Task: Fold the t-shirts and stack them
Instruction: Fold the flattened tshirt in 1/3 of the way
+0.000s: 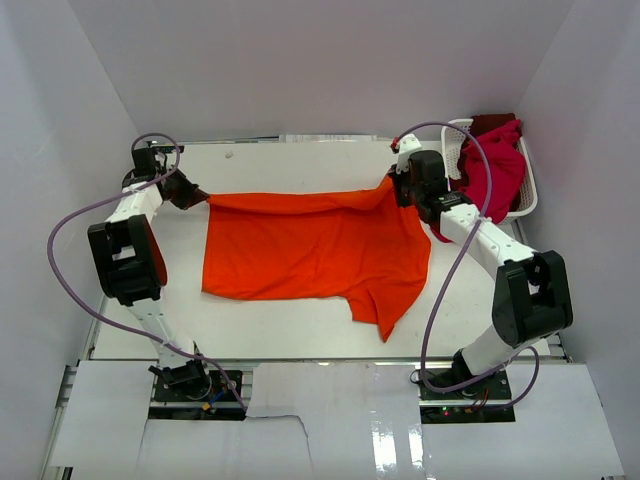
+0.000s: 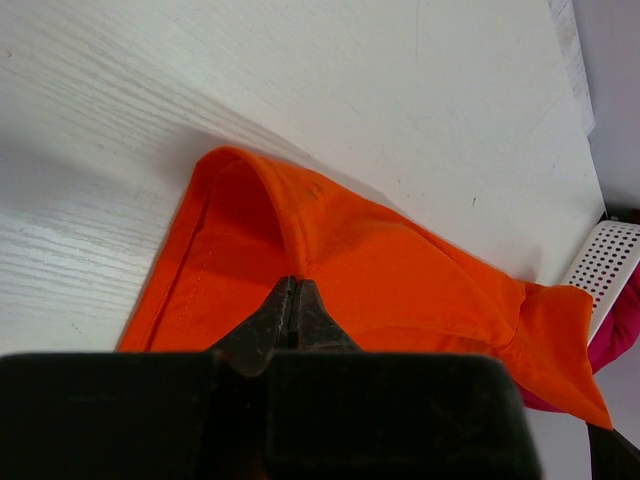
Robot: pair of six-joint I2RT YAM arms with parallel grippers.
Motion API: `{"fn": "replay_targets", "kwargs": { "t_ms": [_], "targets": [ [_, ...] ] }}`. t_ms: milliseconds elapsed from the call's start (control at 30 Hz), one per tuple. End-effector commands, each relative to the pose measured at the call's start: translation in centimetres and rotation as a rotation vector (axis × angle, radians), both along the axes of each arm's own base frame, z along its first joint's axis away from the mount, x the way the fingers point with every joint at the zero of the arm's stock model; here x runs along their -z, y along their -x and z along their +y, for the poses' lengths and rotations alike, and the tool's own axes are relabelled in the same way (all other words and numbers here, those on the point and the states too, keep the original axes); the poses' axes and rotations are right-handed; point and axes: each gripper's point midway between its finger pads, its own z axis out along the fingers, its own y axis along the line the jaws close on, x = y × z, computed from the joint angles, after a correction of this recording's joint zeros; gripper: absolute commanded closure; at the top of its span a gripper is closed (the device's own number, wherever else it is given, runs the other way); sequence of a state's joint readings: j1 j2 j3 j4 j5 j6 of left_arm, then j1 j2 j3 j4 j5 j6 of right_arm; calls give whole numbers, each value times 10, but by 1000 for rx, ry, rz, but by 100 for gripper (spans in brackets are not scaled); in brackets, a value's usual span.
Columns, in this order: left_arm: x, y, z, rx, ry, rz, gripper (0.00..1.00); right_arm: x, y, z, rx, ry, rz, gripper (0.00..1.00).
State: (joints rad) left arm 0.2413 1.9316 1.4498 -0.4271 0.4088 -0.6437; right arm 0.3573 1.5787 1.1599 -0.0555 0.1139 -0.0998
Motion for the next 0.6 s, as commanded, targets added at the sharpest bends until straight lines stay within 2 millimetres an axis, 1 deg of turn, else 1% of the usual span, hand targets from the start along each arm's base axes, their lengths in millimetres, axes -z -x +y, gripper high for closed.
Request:
{"fn": "replay_targets", "kwargs": {
  "t_ms": [0, 67, 200, 400, 500, 567],
  "targets": [
    [-45, 2, 2, 14, -25, -110, 100, -14, 9, 0, 17, -19, -23, 92],
    [-45, 4, 1, 14, -25, -109, 100, -7, 14, 0, 19, -16, -1, 92],
    [-44, 7, 1, 14, -28, -108, 100, -1, 26, 0, 22, -22, 13, 92],
    [-48, 9, 3, 12, -28, -115, 100, -1, 35, -5, 39, -13, 17, 92],
    [-47, 11, 3, 14, -29, -113, 100, 4, 39, -6, 39, -9, 33, 92],
    [-42, 15, 1, 17, -24, -99, 100, 8, 42, -7, 39, -10, 43, 92]
  ]
}}
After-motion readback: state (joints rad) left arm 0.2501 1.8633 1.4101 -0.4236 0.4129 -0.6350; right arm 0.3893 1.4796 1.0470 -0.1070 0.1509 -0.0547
